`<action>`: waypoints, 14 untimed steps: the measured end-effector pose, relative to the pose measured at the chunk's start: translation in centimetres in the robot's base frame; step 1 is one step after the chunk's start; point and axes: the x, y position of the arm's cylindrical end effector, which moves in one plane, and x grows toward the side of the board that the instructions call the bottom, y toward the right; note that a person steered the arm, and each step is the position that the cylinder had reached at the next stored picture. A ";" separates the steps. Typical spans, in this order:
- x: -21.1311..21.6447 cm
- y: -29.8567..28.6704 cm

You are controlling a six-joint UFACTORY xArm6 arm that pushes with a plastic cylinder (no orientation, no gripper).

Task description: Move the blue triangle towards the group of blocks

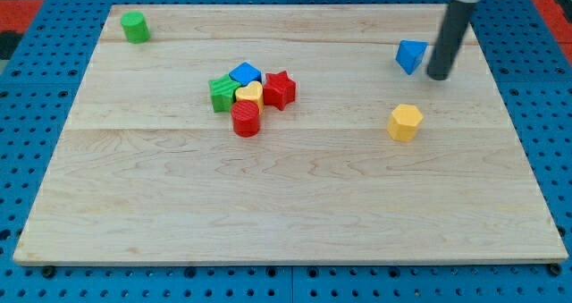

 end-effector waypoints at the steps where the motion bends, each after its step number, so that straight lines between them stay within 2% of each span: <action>1: -3.1 0.9; 2: -4.7 -1.3; 4: -1.1 -7.6; 6: -5.4 -5.5; 10: -4.5 -14.5; 14: -5.6 -19.0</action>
